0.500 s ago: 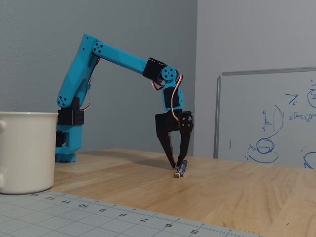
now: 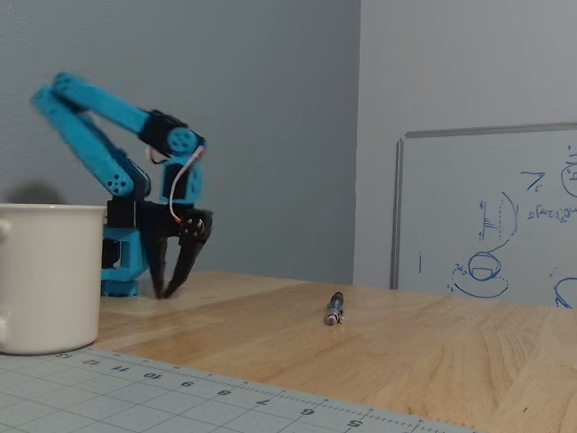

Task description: Touch the pen.

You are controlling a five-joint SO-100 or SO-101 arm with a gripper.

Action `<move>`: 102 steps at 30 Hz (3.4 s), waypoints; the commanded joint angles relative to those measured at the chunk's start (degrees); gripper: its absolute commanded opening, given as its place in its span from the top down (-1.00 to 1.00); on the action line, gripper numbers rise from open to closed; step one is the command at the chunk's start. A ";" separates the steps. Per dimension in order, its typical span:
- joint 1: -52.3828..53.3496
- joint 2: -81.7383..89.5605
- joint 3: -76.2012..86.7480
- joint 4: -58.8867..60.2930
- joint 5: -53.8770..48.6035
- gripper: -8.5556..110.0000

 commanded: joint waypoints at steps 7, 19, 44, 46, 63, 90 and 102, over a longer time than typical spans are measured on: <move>-0.09 35.95 8.88 0.97 0.35 0.85; -0.09 35.16 7.29 0.44 0.35 0.85; 0.62 -54.84 -68.73 -9.49 0.35 0.85; 0.70 -63.02 -74.09 -13.10 0.35 0.85; 3.08 -86.48 -84.20 -18.72 0.44 0.85; 3.25 -76.64 -79.01 -9.05 0.44 0.85; 3.25 -79.01 -79.10 -9.14 0.44 0.85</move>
